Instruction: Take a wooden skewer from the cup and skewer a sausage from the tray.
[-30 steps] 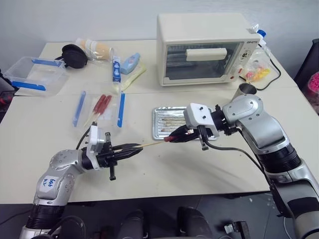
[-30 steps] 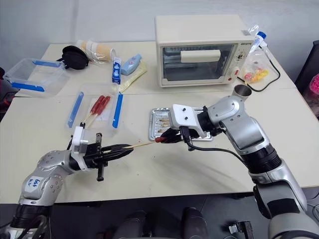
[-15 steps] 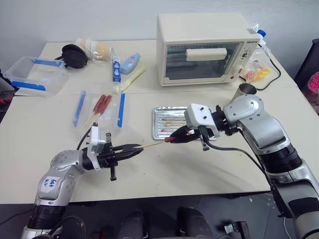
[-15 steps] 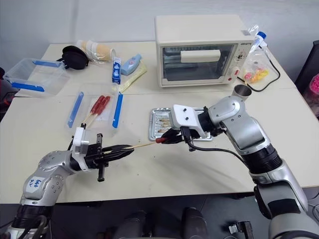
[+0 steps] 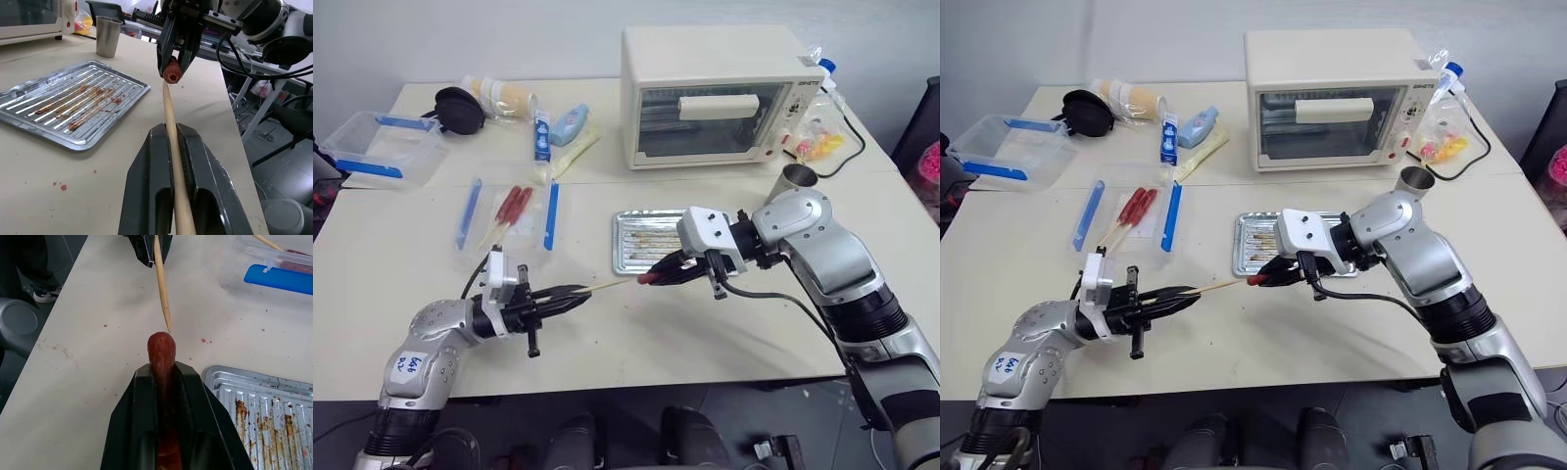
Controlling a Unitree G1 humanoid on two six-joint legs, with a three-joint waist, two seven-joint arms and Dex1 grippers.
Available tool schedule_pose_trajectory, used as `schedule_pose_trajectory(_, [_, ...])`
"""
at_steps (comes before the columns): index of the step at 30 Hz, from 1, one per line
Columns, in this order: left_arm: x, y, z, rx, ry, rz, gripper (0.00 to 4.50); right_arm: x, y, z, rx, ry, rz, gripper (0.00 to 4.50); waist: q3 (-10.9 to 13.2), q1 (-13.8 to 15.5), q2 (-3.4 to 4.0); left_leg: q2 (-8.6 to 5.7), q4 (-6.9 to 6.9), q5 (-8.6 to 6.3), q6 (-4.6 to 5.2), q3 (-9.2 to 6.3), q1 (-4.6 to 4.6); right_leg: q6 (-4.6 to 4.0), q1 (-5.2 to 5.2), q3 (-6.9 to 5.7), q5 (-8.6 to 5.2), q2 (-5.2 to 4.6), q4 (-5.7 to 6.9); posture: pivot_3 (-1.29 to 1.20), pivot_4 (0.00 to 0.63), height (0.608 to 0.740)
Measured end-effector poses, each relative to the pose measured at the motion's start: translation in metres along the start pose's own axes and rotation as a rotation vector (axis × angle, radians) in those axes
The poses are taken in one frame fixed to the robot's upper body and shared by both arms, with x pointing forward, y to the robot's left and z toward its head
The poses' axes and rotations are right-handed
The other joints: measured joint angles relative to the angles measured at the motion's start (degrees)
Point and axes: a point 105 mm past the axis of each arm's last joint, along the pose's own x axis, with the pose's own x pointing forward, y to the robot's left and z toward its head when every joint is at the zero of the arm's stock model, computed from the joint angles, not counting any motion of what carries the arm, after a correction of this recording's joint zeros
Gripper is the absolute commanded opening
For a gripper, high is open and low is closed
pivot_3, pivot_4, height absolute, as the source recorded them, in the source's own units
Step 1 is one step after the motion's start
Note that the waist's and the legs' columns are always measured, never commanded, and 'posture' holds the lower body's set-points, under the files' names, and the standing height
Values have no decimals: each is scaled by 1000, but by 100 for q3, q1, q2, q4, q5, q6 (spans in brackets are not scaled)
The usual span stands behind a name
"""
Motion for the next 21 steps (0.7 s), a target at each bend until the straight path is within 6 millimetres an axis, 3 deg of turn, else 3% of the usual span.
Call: schedule_pose_trajectory(21, [5, -1, -1, -13, -12, -14, 0, 0, -1, -1, -1, 0, -5, 214, 0, 0, 0, 0, 1, 0, 0, 0, 0, 0, 0, 0, 0, 0, 1, 0, 150, 740])
